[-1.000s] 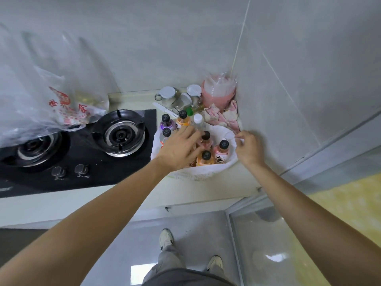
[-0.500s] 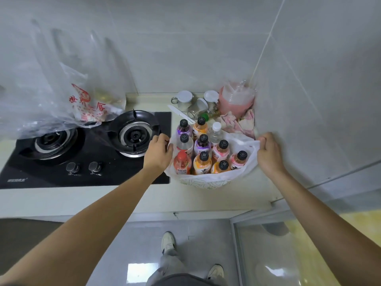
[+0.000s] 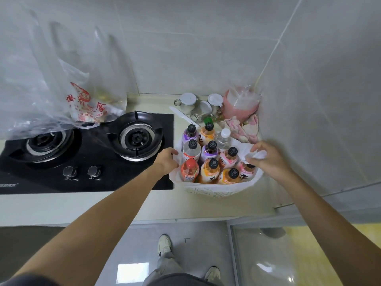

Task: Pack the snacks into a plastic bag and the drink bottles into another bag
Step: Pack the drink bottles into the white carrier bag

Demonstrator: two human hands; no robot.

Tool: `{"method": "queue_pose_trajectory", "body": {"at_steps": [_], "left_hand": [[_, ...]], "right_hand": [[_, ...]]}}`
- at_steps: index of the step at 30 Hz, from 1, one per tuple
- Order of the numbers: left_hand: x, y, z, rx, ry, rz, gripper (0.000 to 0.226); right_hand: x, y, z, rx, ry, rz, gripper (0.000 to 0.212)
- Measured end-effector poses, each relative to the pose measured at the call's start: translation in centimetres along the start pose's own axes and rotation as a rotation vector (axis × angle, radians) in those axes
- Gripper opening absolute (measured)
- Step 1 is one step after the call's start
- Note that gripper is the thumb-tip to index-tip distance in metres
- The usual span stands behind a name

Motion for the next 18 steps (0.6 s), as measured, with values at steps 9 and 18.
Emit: {"method": "queue_pose_trajectory", "body": {"at_steps": [9,18], "left_hand": [[2.6,0.9,-0.1,-0.157,-0.214,0.014,0.035],[2.6,0.8,0.6,-0.029,-0.551,0.104,0.052]], "right_hand": [[0.0,0.7,-0.3,-0.105,0.141,-0.004,0.023],[1.1,1.3,-4.3,0.006,-0.195,0.145,0.024]]}}
Point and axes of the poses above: each hand's wrist, its own y-axis away from the middle knuckle, its own x-axis out of the back of the hand, z = x × y, the point moved 8 cm from there along -y, towards the middle knuckle, and after that the axes turned 9 degrees about -z, right-handed, at the moved point
